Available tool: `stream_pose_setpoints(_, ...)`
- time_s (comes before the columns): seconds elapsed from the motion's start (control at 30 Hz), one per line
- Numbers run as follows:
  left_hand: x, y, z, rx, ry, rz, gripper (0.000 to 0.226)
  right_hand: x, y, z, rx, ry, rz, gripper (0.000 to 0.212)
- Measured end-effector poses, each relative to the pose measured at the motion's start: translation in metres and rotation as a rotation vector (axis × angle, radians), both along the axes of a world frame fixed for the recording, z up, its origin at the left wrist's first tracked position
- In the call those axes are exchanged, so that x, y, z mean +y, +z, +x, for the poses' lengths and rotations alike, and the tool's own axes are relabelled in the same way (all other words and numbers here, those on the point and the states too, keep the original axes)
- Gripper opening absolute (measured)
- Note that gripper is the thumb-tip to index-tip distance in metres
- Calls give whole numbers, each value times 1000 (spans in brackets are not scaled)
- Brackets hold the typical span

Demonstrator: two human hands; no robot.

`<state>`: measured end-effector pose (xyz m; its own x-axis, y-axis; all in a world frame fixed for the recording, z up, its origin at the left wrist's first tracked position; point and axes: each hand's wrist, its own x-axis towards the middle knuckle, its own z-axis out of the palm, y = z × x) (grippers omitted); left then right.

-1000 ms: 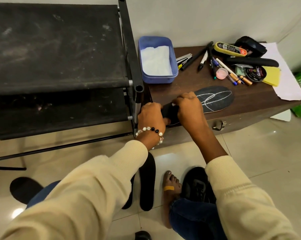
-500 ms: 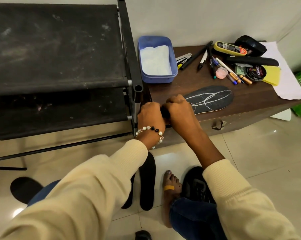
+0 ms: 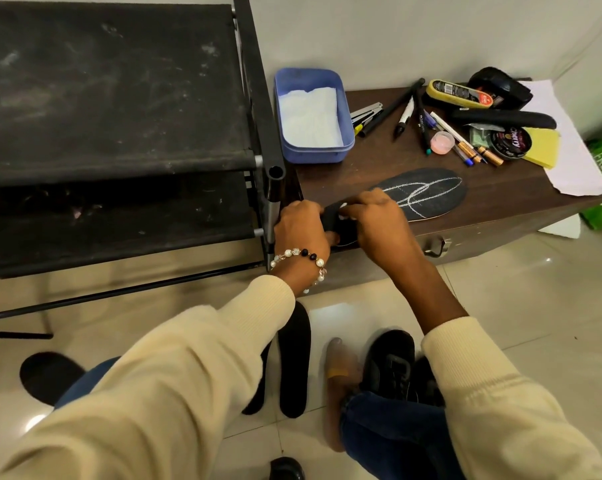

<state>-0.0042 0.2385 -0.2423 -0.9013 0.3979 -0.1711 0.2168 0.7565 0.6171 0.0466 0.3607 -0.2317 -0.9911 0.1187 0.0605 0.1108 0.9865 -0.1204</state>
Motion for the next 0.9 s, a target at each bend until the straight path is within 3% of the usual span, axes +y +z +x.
stream_pose_setpoints(0.13,0,1,0,-7,-9,-3,36,-4,-5,10,1,-98,8,32)
stream_pose_setpoints(0.2,0,2,0,-16,-14,-10,36,-14,-5,14,50,-28,-72,28)
stream_pose_setpoints(0.3,-1,2,0,-12,-13,-2,35,-11,-6,24,50,97,-62,38)
stream_pose_setpoints(0.47,-2,2,1,-16,-1,10,39,11,-14,30,36,-140,-57,31)
stream_pose_setpoints(0.57,-1,2,1,-8,-6,0,36,-7,-16,31,63,-139,-187,25)
stream_pose_setpoints(0.67,-1,1,0,-1,-9,-4,33,-17,-13,34,142,59,-92,32)
stream_pose_setpoints(0.83,-2,3,1,-32,-13,6,39,5,-5,36,67,-138,-60,35)
stream_pose_setpoints(0.9,-1,4,1,-33,-7,6,39,-3,-6,37,84,-114,-41,34)
